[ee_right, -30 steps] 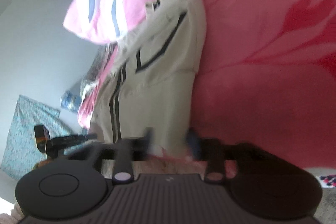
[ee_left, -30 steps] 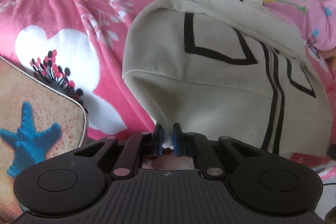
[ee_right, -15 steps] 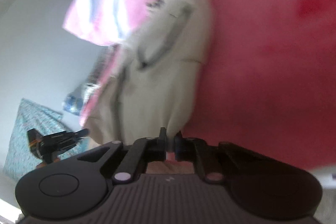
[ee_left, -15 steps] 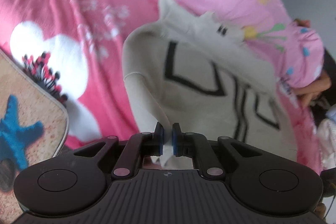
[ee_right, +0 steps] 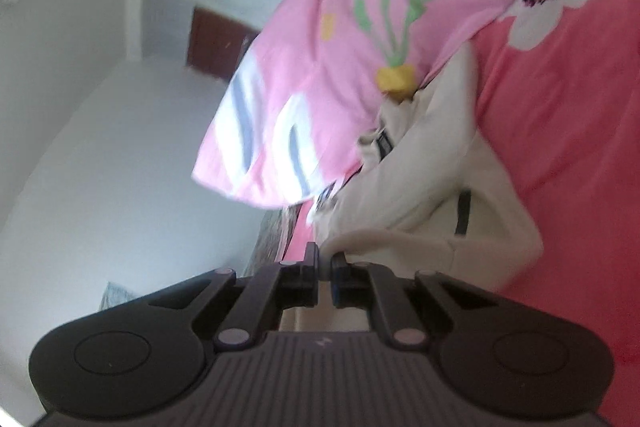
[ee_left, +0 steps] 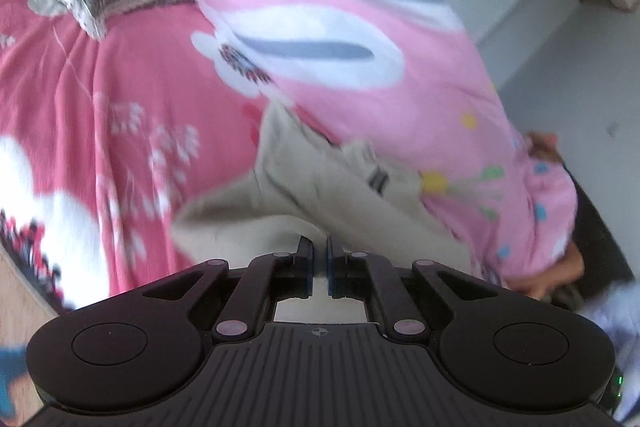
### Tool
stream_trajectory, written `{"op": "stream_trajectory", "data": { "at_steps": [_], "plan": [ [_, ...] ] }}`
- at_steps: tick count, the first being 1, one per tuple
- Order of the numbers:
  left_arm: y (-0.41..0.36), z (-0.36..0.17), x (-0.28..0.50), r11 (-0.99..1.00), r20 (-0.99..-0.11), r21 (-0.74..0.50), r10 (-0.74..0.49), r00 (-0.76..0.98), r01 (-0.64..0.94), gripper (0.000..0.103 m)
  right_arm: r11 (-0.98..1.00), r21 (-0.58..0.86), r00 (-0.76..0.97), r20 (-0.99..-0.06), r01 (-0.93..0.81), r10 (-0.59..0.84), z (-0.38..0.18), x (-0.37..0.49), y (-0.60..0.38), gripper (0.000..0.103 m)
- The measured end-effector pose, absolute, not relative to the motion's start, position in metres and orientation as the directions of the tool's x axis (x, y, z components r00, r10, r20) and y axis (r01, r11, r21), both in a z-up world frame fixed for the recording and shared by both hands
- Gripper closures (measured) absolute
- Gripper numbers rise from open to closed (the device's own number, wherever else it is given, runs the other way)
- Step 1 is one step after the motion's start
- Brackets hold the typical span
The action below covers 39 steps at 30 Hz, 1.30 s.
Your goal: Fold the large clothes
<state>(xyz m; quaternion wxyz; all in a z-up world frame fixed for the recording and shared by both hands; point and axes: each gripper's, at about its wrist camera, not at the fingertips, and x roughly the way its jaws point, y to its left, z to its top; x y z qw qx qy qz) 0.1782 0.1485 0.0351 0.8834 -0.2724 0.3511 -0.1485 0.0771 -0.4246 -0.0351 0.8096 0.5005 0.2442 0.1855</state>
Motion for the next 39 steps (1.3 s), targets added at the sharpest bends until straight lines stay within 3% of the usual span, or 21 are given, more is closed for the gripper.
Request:
{"op": "stream_trajectory", "data": {
  "at_steps": [5, 9, 17, 24, 29, 35, 39],
  "plan": [
    [0.134, 0.024, 0.236, 0.843, -0.585, -0.537, -0.406, 0.702, 0.04, 0.0, 0.334, 0.94, 0.843, -0.236, 0.071, 0.484, -0.064, 0.115, -0.444, 0.0],
    [0.116, 0.006, 0.275, 0.9, -0.674, -0.435, -0.294, 0.678, -0.041, 0.0, 0.32, 0.922, 0.836, -0.346, 0.219, 0.425, -0.094, 0.135, -0.457, 0.0],
    [0.115, 0.023, 0.245, 0.941, -0.713, -0.337, -0.248, 0.655, -0.011, 0.0, 0.337, 0.902, 0.839, -0.392, 0.27, 0.377, -0.1, 0.095, -0.47, 0.0],
    [0.128, 0.008, 0.205, 0.858, -0.762, -0.511, -0.428, 0.486, -0.045, 0.0, 0.449, 0.85, 0.794, -0.465, 0.276, 0.392, -0.082, 0.03, -0.465, 0.0],
    [0.131, -0.021, 0.211, 0.846, -0.799, -0.51, -0.4, 0.449, -0.156, 0.0, 0.431, 0.857, 0.776, -0.469, 0.284, 0.422, -0.089, 0.012, -0.456, 0.0],
    [0.135, -0.042, 0.235, 0.795, -0.779, -0.555, -0.394, 0.487, -0.245, 0.0, 0.37, 0.882, 0.752, -0.449, 0.29, 0.482, -0.115, 0.031, -0.442, 0.0],
    [0.135, -0.051, 0.246, 0.777, -0.775, -0.563, -0.378, 0.507, -0.282, 0.0, 0.314, 0.912, 0.788, -0.39, 0.262, 0.476, -0.126, 0.047, -0.443, 0.0]
  ]
}}
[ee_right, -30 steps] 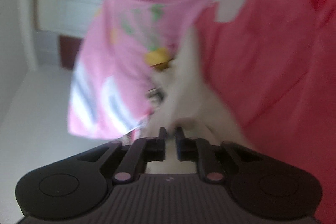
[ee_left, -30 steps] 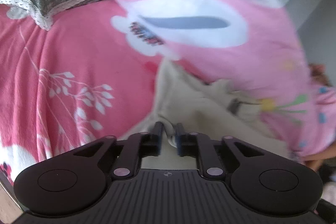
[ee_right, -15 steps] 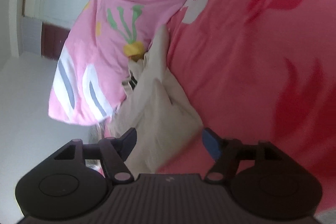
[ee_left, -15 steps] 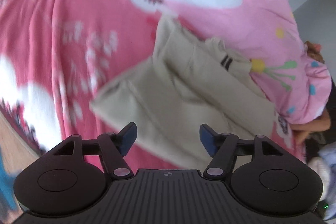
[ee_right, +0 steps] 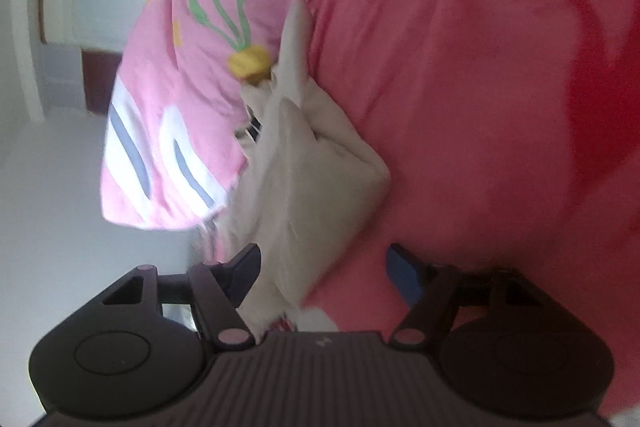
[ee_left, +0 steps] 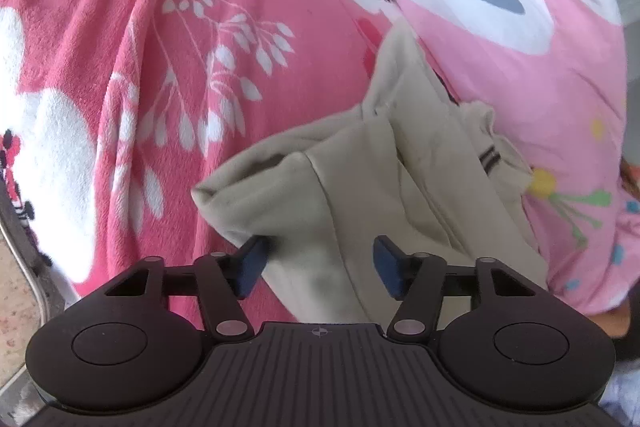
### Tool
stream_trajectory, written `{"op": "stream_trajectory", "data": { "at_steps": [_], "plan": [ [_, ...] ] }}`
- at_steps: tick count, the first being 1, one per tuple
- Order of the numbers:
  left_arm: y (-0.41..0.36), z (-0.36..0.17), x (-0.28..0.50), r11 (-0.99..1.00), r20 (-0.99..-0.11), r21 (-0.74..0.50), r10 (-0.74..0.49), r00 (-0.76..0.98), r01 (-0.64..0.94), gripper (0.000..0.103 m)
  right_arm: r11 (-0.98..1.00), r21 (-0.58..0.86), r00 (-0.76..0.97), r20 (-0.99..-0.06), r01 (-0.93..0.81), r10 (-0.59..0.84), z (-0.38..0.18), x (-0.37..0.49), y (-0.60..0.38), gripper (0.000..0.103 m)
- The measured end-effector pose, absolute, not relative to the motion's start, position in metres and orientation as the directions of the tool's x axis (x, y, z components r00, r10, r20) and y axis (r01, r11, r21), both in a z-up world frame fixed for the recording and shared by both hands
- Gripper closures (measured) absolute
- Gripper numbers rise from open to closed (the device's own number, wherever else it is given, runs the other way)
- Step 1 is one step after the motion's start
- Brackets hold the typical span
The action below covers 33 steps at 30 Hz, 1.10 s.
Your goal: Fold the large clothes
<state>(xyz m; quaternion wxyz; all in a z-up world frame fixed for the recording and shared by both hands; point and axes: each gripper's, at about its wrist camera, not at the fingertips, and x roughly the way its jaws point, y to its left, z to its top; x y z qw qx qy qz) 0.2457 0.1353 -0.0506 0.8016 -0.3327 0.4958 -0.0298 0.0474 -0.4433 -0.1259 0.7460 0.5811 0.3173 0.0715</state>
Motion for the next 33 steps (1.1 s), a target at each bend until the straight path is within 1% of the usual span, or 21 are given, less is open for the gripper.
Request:
{"op": "stream_trajectory", "data": {
  "at_steps": [2, 5, 8, 10, 11, 13, 15, 17, 19, 22, 25, 27, 28, 29, 31, 33],
  "plan": [
    [0.13, -0.052, 0.248, 0.779, -0.775, -0.556, -0.358, 0.521, -0.29, 0.0, 0.282, 0.926, 0.808, -0.359, 0.249, 0.467, -0.133, 0.056, -0.444, 0.0],
    [0.12, -0.053, 0.249, 0.798, -0.788, -0.519, -0.306, 0.534, -0.308, 0.0, 0.273, 0.932, 0.826, -0.342, 0.238, 0.448, -0.141, 0.068, -0.44, 0.0],
    [0.099, -0.047, 0.249, 0.877, -0.808, -0.405, -0.212, 0.55, -0.257, 0.0, 0.297, 0.928, 0.837, -0.341, 0.226, 0.428, -0.141, 0.082, -0.433, 0.0],
    [0.078, -0.041, 0.246, 0.949, -0.802, -0.268, -0.125, 0.584, -0.165, 0.0, 0.371, 0.899, 0.832, -0.382, 0.234, 0.402, -0.136, 0.089, -0.428, 0.0],
    [0.065, -0.037, 0.243, 0.978, -0.786, -0.179, -0.08, 0.613, -0.103, 0.0, 0.448, 0.86, 0.823, -0.428, 0.244, 0.374, -0.13, 0.093, -0.422, 0.0],
    [0.037, -0.029, 0.232, 0.999, -0.724, 0.046, 0.015, 0.69, 0.027, 0.0, 0.596, 0.766, 0.812, -0.496, 0.241, 0.309, -0.111, 0.097, -0.41, 0.0],
    [0.017, -0.022, 0.214, 0.97, -0.642, 0.217, 0.06, 0.765, 0.106, 0.0, 0.74, 0.643, 0.823, -0.519, 0.197, 0.232, -0.083, 0.093, -0.394, 0.0],
    [0.013, -0.01, 0.202, 0.955, -0.594, 0.268, 0.061, 0.802, 0.125, 0.0, 0.823, 0.546, 0.844, -0.507, 0.157, 0.176, -0.057, 0.085, -0.381, 0.0],
    [0.016, 0.002, 0.19, 0.951, -0.563, 0.282, 0.06, 0.824, 0.124, 0.0, 0.854, 0.506, 0.86, -0.482, 0.12, 0.165, -0.041, 0.077, -0.377, 0.0],
    [0.03, 0.021, 0.168, 0.96, -0.536, 0.259, 0.051, 0.843, 0.106, 0.0, 0.862, 0.502, 0.874, -0.449, 0.076, 0.184, -0.023, 0.066, -0.377, 0.0],
    [0.051, 0.036, 0.14, 0.981, -0.563, 0.17, 0.017, 0.826, 0.096, 0.0, 0.874, 0.483, 0.887, -0.423, 0.049, 0.184, -0.008, 0.035, -0.385, 0.0],
    [0.062, 0.034, 0.123, 0.99, -0.592, 0.11, -0.007, 0.806, 0.09, 0.0, 0.883, 0.467, 0.902, -0.4, 0.047, 0.163, -0.002, 0.005, -0.398, 0.0],
    [0.064, 0.031, 0.119, 0.991, -0.605, 0.099, -0.008, 0.796, 0.086, 0.0, 0.885, 0.46, 0.904, -0.402, 0.064, 0.144, -0.001, -0.003, -0.403, 0.0],
    [0.067, 0.024, 0.117, 0.993, -0.621, 0.089, -0.01, 0.784, 0.083, 0.0, 0.879, 0.472, 0.896, -0.416, 0.068, 0.153, -0.004, -0.012, -0.412, 0.0],
    [0.073, 0.01, 0.121, 0.997, -0.64, 0.06, -0.003, 0.768, 0.054, 0.0, 0.823, 0.563, 0.882, -0.422, 0.072, 0.211, -0.016, -0.024, -0.431, 0.0],
    [0.086, -0.001, 0.134, 0.999, -0.657, -0.032, -0.038, 0.753, 0.022, 0.0, 0.723, 0.683, 0.876, -0.408, 0.104, 0.259, -0.034, -0.034, -0.445, 0.0]
  ]
}}
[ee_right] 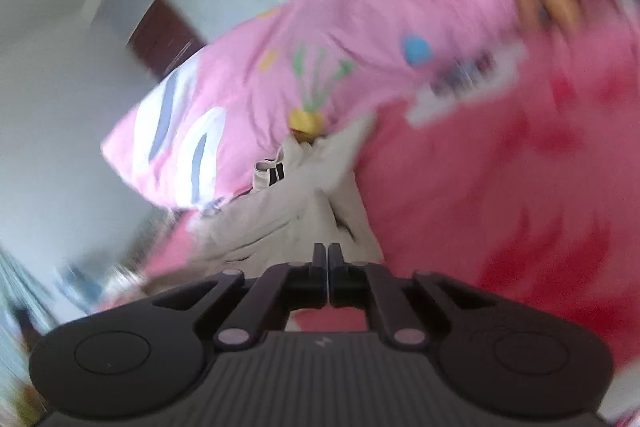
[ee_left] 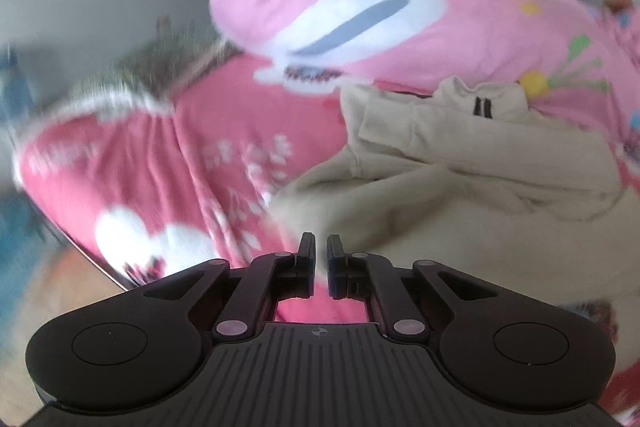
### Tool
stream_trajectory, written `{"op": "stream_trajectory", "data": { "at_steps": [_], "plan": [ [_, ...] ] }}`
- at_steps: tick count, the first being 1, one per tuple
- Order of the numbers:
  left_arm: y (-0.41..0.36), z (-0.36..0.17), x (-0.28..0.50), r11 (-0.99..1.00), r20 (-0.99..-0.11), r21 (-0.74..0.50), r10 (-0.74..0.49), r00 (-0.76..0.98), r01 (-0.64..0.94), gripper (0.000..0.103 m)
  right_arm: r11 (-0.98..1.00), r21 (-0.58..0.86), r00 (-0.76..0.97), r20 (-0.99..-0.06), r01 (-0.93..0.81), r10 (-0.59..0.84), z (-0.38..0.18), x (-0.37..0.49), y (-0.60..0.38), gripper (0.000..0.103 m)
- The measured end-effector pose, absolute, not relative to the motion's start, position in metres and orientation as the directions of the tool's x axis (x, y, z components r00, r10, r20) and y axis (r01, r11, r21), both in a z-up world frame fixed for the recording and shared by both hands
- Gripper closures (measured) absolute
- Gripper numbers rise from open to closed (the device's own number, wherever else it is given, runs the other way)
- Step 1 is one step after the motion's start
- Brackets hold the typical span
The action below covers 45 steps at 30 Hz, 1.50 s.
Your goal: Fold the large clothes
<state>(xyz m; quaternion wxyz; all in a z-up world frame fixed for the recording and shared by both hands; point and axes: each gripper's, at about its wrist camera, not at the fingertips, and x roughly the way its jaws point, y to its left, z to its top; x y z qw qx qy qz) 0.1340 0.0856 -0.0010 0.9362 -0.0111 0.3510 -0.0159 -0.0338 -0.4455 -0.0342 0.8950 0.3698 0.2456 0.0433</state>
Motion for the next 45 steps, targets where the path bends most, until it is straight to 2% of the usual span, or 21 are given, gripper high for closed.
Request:
{"op": "stream_trajectory", "data": {
  "at_steps": [2, 4, 8, 13, 16, 22, 27, 31, 34, 38, 41, 45],
  "plan": [
    [0.099, -0.005, 0.141, 0.992, -0.663, -0.124, -0.075, 0.745, -0.011, 0.0, 0.623, 0.771, 0.863, -0.398, 0.131, 0.31, -0.055, -0.032, -0.452, 0.0],
    [0.107, -0.007, 0.15, 0.981, -0.659, -0.193, -0.117, 0.743, -0.017, 0.0, 0.592, 0.794, 0.858, -0.395, 0.138, 0.329, -0.066, -0.03, -0.448, 0.0],
    [0.115, -0.006, 0.166, 0.973, -0.685, -0.226, -0.129, 0.717, -0.04, 0.0, 0.578, 0.799, 0.808, -0.445, 0.165, 0.385, -0.086, -0.002, -0.433, 0.0],
    [0.133, -0.011, 0.17, 0.943, -0.713, -0.325, -0.195, 0.673, -0.071, 0.0, 0.534, 0.829, 0.77, -0.446, 0.164, 0.456, -0.107, 0.031, -0.421, 0.0],
    [0.136, -0.024, 0.185, 0.935, -0.745, -0.342, -0.211, 0.632, -0.09, 0.0, 0.514, 0.845, 0.784, -0.417, 0.147, 0.46, -0.113, 0.051, -0.421, 0.0],
    [0.134, -0.046, 0.222, 0.903, -0.746, -0.408, -0.248, 0.619, -0.13, 0.0, 0.43, 0.894, 0.811, -0.343, 0.127, 0.473, -0.129, 0.095, -0.422, 0.0],
    [0.107, -0.049, 0.235, 0.952, -0.755, -0.288, -0.16, 0.636, -0.101, 0.0, 0.513, 0.84, 0.81, -0.418, 0.174, 0.41, -0.131, 0.13, -0.411, 0.0],
    [0.086, -0.041, 0.231, 0.987, -0.728, -0.148, -0.062, 0.683, -0.069, 0.0, 0.668, 0.721, 0.821, -0.488, 0.186, 0.297, -0.101, 0.134, -0.391, 0.0],
    [0.076, -0.024, 0.221, 0.994, -0.663, -0.101, -0.047, 0.747, -0.028, 0.0, 0.753, 0.646, 0.871, -0.437, 0.128, 0.227, -0.062, 0.121, -0.376, 0.0],
    [0.061, 0.014, 0.198, 1.0, -0.548, -0.004, 0.001, 0.837, -0.003, 0.0, 0.764, 0.644, 0.905, -0.35, 0.045, 0.241, -0.025, 0.113, -0.372, 0.0],
    [0.066, 0.042, 0.179, 1.0, -0.504, -0.027, -0.016, 0.863, 0.003, 0.0, 0.776, 0.631, 0.914, -0.308, -0.011, 0.264, -0.006, 0.098, -0.371, 0.0],
    [0.079, 0.06, 0.147, 0.997, -0.511, -0.077, -0.063, 0.857, 0.028, 0.0, 0.769, 0.637, 0.914, -0.284, -0.046, 0.291, 0.003, 0.067, -0.386, 0.0]
  ]
}}
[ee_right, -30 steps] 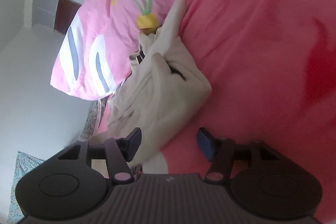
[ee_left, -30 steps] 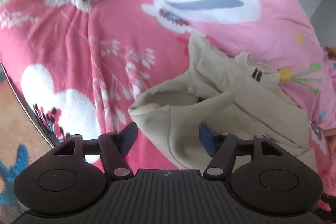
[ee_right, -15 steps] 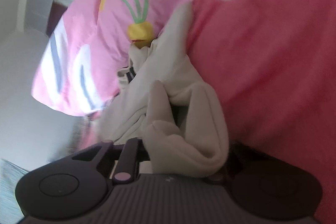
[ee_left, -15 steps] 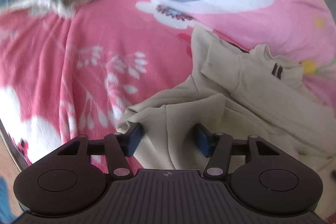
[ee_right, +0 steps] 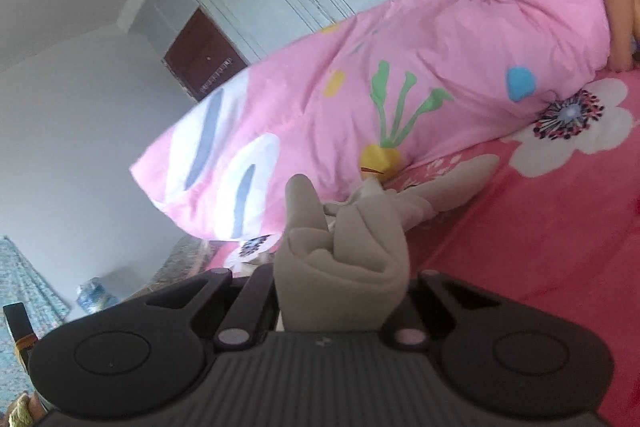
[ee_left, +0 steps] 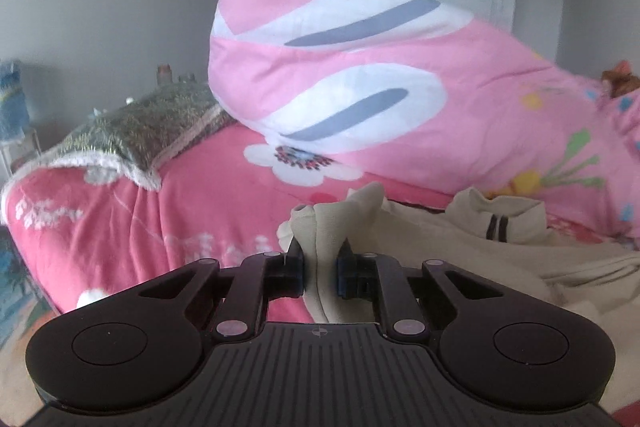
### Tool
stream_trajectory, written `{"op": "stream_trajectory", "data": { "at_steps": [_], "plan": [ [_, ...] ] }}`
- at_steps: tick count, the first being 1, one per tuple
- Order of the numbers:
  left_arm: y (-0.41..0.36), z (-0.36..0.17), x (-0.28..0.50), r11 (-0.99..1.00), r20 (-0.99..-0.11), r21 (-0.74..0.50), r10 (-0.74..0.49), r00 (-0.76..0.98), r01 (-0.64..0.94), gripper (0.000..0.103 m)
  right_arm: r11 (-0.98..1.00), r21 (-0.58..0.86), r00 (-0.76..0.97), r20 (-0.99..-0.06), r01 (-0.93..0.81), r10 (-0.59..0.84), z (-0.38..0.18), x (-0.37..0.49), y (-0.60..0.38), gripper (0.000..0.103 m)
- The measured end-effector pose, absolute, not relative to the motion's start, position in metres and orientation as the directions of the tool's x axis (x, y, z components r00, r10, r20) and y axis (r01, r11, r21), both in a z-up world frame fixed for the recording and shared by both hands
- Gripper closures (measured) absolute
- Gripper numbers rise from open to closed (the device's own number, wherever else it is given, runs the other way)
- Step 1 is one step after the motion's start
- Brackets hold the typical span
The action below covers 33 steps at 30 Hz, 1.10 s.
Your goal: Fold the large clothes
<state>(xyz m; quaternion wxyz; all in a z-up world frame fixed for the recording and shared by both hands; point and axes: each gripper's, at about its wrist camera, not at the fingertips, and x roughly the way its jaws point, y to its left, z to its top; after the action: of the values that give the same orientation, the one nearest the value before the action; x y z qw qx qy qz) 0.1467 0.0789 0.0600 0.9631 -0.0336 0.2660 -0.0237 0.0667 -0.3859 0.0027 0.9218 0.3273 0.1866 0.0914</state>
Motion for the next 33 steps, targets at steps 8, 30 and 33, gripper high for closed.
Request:
{"op": "stream_trajectory", "data": {
  "at_steps": [8, 30, 33],
  "plan": [
    [0.075, 0.003, 0.136, 0.987, -0.699, -0.118, -0.158, 0.697, 0.105, 0.0, 0.764, 0.635, 0.824, -0.489, 0.112, 0.286, -0.066, 0.0, -0.427, 0.0],
    [0.109, -0.004, 0.096, 0.995, -0.653, 0.024, 0.091, 0.752, -0.099, 0.0, 0.72, 0.584, 0.579, -0.458, -0.376, 0.675, -0.007, 0.115, -0.285, 0.0],
    [0.106, -0.007, 0.094, 0.999, -0.668, 0.006, 0.044, 0.743, -0.054, 0.0, 0.696, 0.598, 0.445, -0.539, -0.396, 0.716, -0.022, 0.155, -0.237, 0.0]
  ]
}}
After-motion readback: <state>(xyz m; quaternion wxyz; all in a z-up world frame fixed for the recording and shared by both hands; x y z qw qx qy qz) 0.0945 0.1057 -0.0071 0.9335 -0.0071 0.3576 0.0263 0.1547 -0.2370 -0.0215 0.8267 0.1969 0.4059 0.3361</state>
